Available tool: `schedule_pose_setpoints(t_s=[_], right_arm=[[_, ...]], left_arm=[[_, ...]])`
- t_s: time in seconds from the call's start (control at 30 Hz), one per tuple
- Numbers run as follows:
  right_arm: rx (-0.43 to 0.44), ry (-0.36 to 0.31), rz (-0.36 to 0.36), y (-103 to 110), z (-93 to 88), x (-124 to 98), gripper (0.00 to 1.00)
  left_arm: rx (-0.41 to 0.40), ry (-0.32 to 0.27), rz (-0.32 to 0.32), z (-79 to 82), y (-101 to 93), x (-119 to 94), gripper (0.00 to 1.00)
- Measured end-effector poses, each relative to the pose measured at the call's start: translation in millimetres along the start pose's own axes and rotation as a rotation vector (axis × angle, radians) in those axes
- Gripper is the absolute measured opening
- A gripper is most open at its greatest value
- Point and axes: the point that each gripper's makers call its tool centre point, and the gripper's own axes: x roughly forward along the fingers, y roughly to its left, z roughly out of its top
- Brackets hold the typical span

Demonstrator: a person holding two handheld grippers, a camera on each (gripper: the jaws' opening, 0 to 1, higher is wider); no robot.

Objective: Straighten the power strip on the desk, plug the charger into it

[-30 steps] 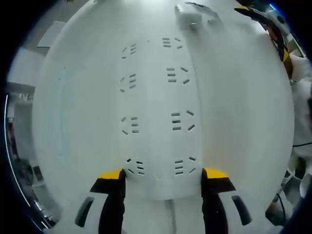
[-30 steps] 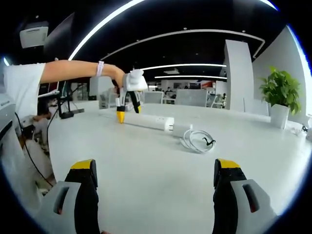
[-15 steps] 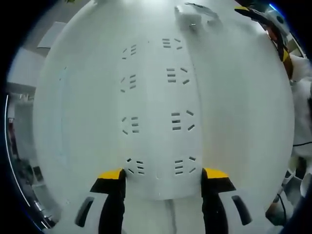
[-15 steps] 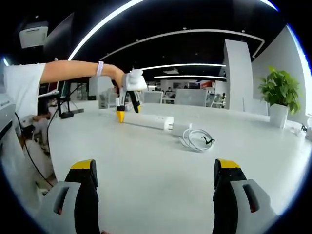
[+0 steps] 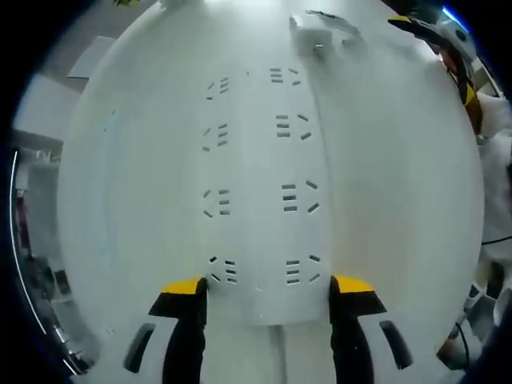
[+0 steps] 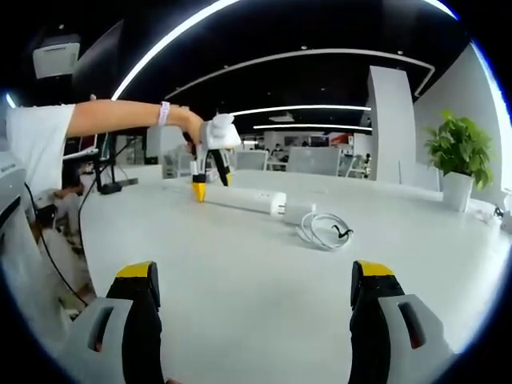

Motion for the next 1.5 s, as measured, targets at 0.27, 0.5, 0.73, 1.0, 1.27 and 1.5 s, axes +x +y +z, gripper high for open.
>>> schedule_pose_setpoints(t_s=[0.27,0.5,0.73,1.0,1.27,1.5], right_arm=[[0.000,-0.003,0.005,3.1,0.5,0.6,0.99],[-0.011,-0.004,0.014,6.9,2.9,-0.7,0.99],[-0.019,-0.006,0.012,8.3,5.1,-3.3,0.99],[-0.028,-0.003,0.022,14.8,4.9,-4.2,0.99],[-0.033,-0.010,0.036,22.2,6.7,-4.3,0.99],[-0.037,-0.012,0.039,23.2,8.3,-4.9,0.99]], left_arm=[[-0.090,-0.079,0.005,-2.0,1.3,-16.0,0.67],[-0.117,-0.128,0.057,-5.6,6.8,-22.9,0.85],[-0.158,-0.219,0.081,-5.3,8.9,-29.4,0.99],[-0.210,-0.291,0.089,-13.7,2.5,-30.5,0.99],[-0.238,-0.394,0.132,-8.9,-1.3,-35.5,0.99],[-0.258,-0.502,0.190,-7.3,3.6,-48.9,0.99]])
